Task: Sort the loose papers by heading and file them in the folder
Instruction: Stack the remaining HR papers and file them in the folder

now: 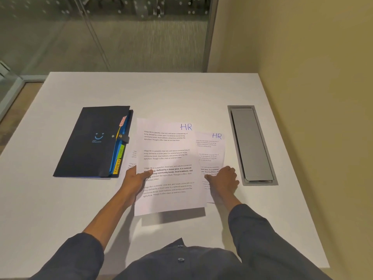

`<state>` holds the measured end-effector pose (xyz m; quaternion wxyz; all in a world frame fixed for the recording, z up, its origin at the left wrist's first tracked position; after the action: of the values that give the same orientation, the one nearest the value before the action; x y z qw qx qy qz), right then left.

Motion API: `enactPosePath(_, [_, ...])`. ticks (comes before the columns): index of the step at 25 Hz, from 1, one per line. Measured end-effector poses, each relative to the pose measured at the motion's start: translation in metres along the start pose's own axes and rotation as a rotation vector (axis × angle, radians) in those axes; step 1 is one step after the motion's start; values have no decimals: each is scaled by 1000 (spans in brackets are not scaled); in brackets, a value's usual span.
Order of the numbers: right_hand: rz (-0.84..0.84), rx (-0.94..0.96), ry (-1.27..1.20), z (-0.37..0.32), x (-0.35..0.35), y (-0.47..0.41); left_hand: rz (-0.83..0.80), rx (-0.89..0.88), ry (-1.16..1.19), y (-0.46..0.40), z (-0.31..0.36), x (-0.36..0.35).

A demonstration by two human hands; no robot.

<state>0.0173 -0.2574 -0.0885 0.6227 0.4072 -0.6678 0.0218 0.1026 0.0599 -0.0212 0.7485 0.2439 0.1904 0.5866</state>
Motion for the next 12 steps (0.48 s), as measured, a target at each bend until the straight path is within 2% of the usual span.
enactPosePath(3, [-10,-23,-151,10,-2,1,3,3,1,2,2,2])
enactPosePath(5, [-22,15,-429,13,0,4,-4,-4,9,2,2,5])
enactPosePath(7, [10,127,-632,10,14,12,-4,-11,3,2,2,9])
enactPosePath(10, [109,317,-759,5,52,29,15,-31,-9,2,6,16])
enactPosePath(12, [159,359,-788,7,79,38,22,-44,-6,3,10,19])
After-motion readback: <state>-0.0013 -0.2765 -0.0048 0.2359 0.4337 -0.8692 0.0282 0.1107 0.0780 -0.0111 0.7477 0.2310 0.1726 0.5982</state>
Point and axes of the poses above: each hand's wrist, its own y-axis away from the middle knuckle, its own x-axis out of the back of the hand, z = x × y, the point moved 10 cm from there along -y, towards the middle knuckle, and after that the axes turned 5 degrees about -z, right-handed, at the moved point
